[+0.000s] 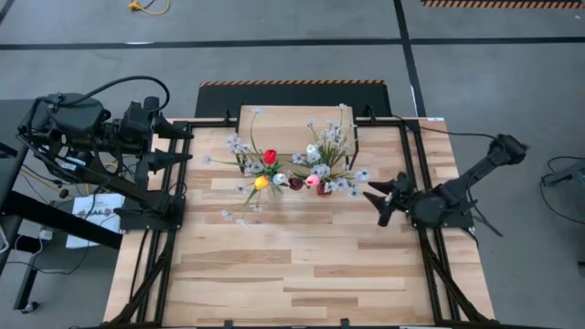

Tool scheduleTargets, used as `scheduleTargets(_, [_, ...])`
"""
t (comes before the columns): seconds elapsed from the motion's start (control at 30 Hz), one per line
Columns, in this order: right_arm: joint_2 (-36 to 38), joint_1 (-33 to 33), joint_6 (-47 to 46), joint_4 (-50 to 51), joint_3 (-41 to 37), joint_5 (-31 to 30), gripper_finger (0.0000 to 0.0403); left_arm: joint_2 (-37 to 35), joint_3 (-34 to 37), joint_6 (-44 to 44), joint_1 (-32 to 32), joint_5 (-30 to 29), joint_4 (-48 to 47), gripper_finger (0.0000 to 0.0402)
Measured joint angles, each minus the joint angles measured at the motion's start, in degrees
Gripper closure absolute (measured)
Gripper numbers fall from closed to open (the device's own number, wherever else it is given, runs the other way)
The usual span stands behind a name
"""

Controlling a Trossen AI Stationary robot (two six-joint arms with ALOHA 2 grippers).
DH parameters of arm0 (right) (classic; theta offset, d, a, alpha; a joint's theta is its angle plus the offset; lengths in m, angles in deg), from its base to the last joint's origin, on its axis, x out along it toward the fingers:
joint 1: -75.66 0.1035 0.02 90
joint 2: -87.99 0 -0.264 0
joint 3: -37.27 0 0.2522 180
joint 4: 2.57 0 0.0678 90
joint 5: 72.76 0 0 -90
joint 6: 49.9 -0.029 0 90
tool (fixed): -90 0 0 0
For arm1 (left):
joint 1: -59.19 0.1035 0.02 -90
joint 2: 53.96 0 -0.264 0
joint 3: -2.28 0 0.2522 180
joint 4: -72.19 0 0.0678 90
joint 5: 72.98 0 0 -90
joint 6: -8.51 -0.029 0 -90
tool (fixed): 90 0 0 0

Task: Pick and place flowers into a vace then onto a shelf
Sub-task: Put the red vase with flowers on the shelf

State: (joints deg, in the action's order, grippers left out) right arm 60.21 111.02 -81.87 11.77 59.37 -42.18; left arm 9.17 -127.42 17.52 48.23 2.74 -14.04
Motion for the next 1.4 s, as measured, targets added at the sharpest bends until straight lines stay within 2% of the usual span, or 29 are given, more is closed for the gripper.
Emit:
scheduleTargets(0.2, [-10.75,-5.69,-2.87,-7.73,-0.04,1.97,0.0219,0.00,0.00,0.27,0.00,-0.02,-0.02,0.0182])
scheduleTargets(0.37, [-18.27,-9.39,0.82,-15.61,-0.04,8.72,0.0225,0.00,0.00,0.35,0.00,0.00,-0.04,0.0182])
scheduleTargets(0.67, [-30.17,-12.26,7.81,-29.11,-0.04,14.21,0.0221,0.00,0.00,0.39,0.00,0.00,-0.07,0.0182])
scheduleTargets(0.8, [-34.61,-13.63,9.07,-32.52,-0.04,14.56,0.0223,0.00,0.00,0.52,0.00,0.00,-0.07,0.0182])
scheduleTargets(1.03, [-38.67,-15.36,9.05,-37.14,-0.04,14.49,0.0225,0.00,0.00,1.33,0.00,0.00,-0.09,0.0182])
scheduleTargets(1.4, [-39.04,-15.15,8.98,-36.83,2.06,14.49,0.0226,-3.39,0.00,2.21,0.00,1.03,0.21,0.0182])
